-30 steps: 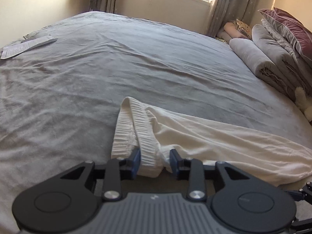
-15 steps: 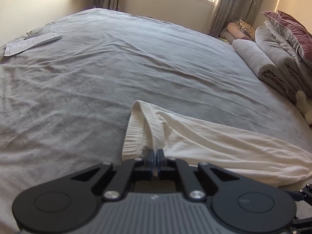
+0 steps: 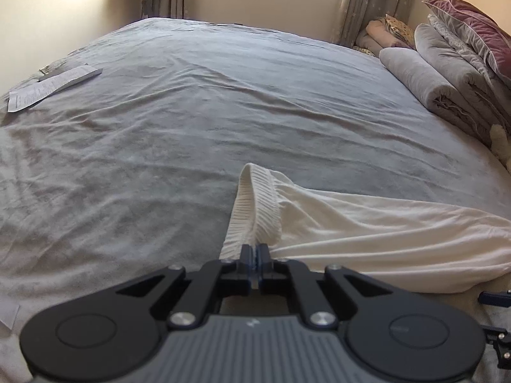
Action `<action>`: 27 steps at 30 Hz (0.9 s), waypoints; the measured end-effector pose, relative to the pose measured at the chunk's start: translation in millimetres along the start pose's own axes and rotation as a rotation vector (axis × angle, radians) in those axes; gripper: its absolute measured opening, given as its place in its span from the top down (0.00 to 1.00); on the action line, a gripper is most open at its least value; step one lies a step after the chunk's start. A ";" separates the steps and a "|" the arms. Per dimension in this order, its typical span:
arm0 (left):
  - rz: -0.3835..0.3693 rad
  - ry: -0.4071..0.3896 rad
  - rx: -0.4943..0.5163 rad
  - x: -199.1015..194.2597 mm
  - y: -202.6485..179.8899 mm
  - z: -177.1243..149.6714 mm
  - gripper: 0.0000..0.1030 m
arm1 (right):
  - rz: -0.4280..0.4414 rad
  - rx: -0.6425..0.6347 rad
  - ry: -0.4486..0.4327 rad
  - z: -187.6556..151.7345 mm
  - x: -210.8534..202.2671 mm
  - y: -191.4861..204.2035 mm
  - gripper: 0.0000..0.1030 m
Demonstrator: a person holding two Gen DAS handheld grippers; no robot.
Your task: Fold clothes
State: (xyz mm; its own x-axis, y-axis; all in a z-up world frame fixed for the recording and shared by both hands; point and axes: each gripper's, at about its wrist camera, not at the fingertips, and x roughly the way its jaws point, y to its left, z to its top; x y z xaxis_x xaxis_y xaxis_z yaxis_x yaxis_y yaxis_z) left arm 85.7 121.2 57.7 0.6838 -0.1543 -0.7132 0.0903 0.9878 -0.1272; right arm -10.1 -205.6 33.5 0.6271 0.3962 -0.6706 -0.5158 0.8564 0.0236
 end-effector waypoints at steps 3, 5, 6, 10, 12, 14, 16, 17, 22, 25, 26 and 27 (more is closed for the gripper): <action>-0.025 -0.030 0.002 -16.0 0.1 -0.2 0.96 | 0.000 0.017 0.000 -2.0 -2.5 -4.3 0.47; -0.029 -0.040 -0.012 -20.7 4.2 1.7 0.97 | 0.007 0.031 0.001 -2.1 -3.4 -5.6 0.47; -0.034 -0.046 -0.030 -23.3 7.8 3.5 0.97 | 0.012 0.036 0.000 -1.8 -4.2 -5.5 0.47; 0.004 -0.046 -0.017 -23.8 12.1 2.8 0.97 | 0.047 0.030 0.001 -1.2 -5.1 -1.1 0.47; 0.055 0.008 0.020 -8.0 7.8 -3.6 0.96 | 0.050 0.032 0.011 -2.4 -0.3 0.6 0.46; 0.060 0.074 0.052 7.2 1.7 -11.5 0.92 | 0.046 0.037 0.010 -1.2 2.8 1.2 0.46; 0.105 0.066 0.102 6.5 -5.5 -13.8 0.84 | 0.042 0.041 0.006 0.0 3.2 1.3 0.46; 0.112 0.060 0.091 3.7 -3.7 -12.4 0.76 | 0.040 0.042 0.004 0.3 3.1 1.3 0.46; 0.151 0.015 0.015 -4.6 13.3 -8.2 0.65 | 0.016 0.054 -0.026 -0.9 5.5 -0.4 0.46; 0.134 0.033 0.022 1.5 11.1 -11.4 0.64 | 0.003 0.063 -0.050 0.0 8.0 -2.6 0.46; 0.125 0.031 0.013 3.0 10.9 -11.8 0.64 | -0.002 0.072 -0.061 1.6 8.2 -3.5 0.46; 0.116 0.027 0.003 4.5 10.9 -12.2 0.65 | -0.007 0.081 -0.073 3.0 8.1 -4.6 0.46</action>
State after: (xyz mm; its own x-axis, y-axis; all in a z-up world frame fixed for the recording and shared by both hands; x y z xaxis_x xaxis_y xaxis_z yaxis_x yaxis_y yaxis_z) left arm 81.0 131.0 44.7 0.6698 -0.0400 -0.7415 0.0142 0.9991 -0.0411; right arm -0.9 -205.3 30.2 0.6731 0.4110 -0.6149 -0.4644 0.8819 0.0812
